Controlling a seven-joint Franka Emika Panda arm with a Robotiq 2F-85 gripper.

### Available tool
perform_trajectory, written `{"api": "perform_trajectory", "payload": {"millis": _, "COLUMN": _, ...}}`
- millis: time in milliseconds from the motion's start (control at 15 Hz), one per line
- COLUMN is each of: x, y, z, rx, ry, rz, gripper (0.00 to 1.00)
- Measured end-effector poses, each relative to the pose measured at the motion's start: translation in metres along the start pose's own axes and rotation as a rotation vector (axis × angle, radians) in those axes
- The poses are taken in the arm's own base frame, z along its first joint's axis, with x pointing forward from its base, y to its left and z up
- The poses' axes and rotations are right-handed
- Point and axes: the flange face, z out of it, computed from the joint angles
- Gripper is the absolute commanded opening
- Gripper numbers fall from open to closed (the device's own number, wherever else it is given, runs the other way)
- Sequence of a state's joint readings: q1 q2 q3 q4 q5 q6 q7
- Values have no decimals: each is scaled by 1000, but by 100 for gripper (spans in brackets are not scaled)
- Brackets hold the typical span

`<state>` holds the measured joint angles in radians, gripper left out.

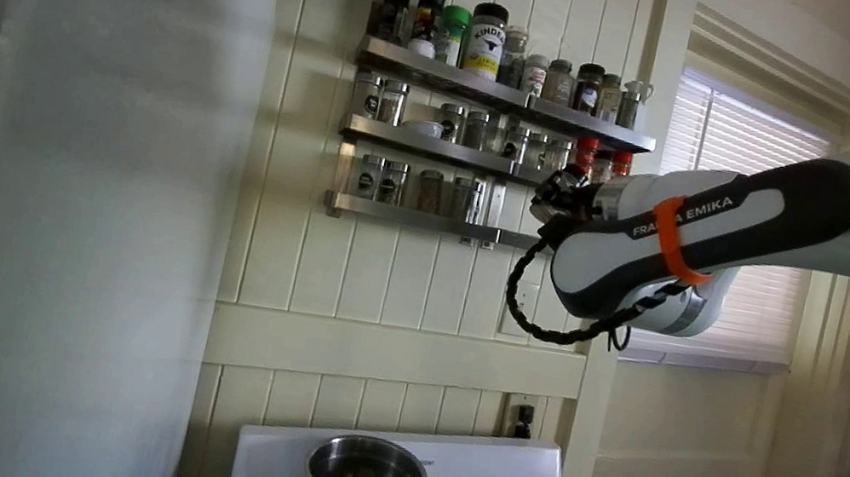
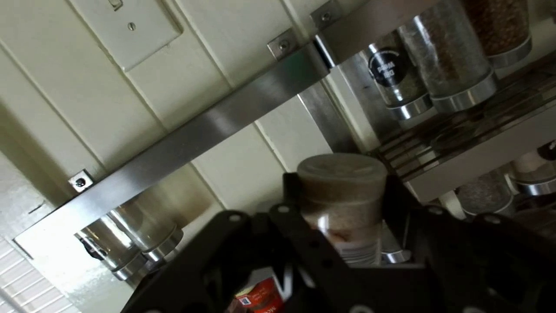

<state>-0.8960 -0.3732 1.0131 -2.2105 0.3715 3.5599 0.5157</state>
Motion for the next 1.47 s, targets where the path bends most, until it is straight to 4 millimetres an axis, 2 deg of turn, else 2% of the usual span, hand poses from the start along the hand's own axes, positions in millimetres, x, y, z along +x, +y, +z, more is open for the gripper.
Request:
{"api": "perform_trajectory", "payload": {"millis": 200, "x": 2, "y": 9, "z": 7, "rx": -18, "ry": -18, "rz": 23, "gripper": 25}}
{"api": "perform_trajectory", "payload": {"millis": 600, "x": 25, "y": 52, "z": 18, "rx": -142, "ry": 39, "rz": -83, "gripper": 25}}
{"api": "perform_trajectory", "payload": {"millis": 800, "x": 18, "y": 60, "z": 22, "rx": -169, "ry": 103, "rz": -133, "gripper": 25}}
{"api": "perform_trajectory", "payload": {"millis": 1067, "x": -7, "y": 61, "z": 24, "rx": -183, "ry": 226, "rz": -204, "gripper": 25}}
{"api": "perform_trajectory", "payload": {"millis": 1133, "x": -13, "y": 61, "z": 25, "rx": -186, "ry": 252, "rz": -218, "gripper": 50}}
{"api": "perform_trajectory", "payload": {"millis": 1267, "x": -23, "y": 60, "z": 29, "rx": -201, "ry": 272, "rz": -247, "gripper": 50}}
{"api": "perform_trajectory", "payload": {"millis": 1467, "x": -25, "y": 59, "z": 31, "rx": -207, "ry": 286, "rz": -264, "gripper": 50}}
